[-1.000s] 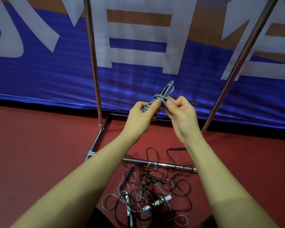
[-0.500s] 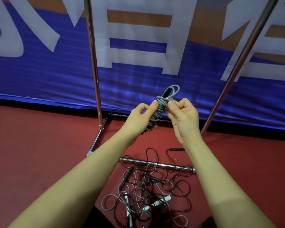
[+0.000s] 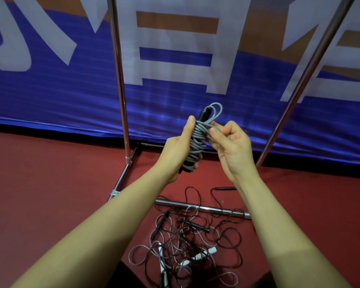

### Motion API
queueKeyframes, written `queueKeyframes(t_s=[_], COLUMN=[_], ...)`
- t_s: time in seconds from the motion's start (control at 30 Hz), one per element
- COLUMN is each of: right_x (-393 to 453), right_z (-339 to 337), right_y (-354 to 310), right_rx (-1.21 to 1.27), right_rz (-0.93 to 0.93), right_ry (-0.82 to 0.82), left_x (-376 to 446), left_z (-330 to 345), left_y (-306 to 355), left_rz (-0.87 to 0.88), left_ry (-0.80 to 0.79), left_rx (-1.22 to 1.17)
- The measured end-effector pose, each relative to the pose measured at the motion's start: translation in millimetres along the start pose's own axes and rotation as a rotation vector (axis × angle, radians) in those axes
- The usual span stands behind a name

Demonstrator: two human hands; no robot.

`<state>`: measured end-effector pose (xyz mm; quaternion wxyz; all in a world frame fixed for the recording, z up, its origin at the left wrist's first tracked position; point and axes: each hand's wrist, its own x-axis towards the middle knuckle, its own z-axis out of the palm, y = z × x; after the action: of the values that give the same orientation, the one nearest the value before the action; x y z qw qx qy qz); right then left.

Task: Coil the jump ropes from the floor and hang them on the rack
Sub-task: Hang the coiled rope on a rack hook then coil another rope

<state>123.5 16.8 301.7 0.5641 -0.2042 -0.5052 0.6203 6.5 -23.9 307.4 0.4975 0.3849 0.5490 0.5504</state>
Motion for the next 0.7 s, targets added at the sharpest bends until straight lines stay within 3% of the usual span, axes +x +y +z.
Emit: queueKeyframes(t_s=[0.23, 0.33, 0.7], right_x=[-0.3, -0.2, -2.1], right_z=[0.6, 1.7, 4.1], right_y=[0.0, 0.2, -10.3], right_rx=[0.039, 0.013, -0.202], right_rz=[0.017, 0.03, -0.026], right_ry=[-0.035, -0.041, 0.247], left_x=[7.3, 8.9, 6.3], left_z=[-10.3, -11.4, -4.2], left_y=[-3.9, -2.9, -4.0], left_rz=[-0.072, -0.076, 0.065], left_ry=[-0.199, -0.165, -0.007], left_rx=[-0.087, -0.09, -0.008])
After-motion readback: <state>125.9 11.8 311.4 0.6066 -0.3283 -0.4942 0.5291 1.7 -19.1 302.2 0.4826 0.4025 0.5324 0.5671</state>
